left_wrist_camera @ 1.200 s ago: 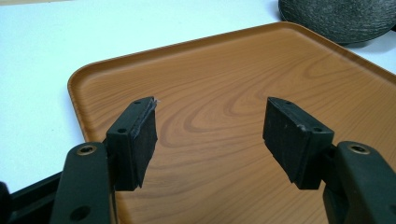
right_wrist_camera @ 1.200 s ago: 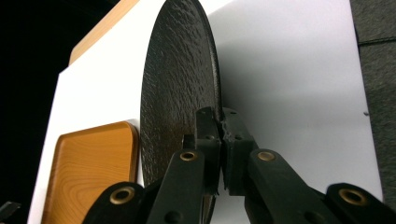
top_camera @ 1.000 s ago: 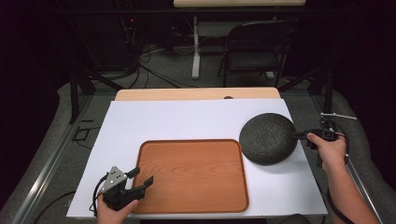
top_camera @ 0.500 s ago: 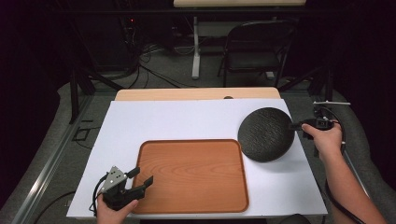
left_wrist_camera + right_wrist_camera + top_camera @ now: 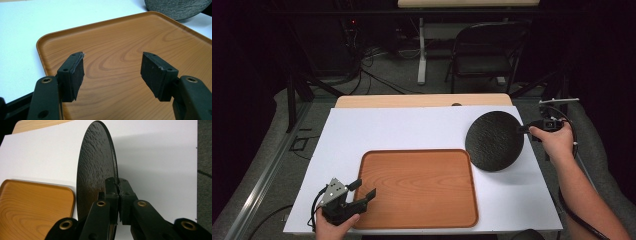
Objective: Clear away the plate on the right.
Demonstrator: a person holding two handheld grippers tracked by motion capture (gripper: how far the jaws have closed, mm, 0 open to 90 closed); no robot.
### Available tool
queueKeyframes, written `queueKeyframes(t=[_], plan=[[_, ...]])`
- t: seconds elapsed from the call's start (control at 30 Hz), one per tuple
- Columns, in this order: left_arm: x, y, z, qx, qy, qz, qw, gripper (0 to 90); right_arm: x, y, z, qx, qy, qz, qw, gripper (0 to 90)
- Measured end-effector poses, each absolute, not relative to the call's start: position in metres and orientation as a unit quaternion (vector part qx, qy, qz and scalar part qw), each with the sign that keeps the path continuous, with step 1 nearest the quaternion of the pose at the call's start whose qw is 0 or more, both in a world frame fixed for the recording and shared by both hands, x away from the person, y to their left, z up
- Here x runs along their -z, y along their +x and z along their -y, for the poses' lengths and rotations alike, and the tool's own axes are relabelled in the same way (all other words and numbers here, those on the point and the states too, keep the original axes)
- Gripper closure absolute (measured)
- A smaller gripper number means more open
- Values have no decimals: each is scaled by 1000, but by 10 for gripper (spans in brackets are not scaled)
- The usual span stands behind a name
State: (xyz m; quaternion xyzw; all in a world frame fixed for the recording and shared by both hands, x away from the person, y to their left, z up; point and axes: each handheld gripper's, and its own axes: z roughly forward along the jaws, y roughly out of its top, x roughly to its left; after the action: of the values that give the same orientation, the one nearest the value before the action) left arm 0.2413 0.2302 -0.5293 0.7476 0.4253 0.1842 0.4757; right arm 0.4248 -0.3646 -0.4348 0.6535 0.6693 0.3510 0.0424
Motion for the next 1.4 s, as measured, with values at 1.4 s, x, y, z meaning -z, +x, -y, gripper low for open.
queueKeyframes(t=[1.4], plan=[[529,240,-232,-184,744,-426,481,358,363,418,297,-361,570,-735,67,863]])
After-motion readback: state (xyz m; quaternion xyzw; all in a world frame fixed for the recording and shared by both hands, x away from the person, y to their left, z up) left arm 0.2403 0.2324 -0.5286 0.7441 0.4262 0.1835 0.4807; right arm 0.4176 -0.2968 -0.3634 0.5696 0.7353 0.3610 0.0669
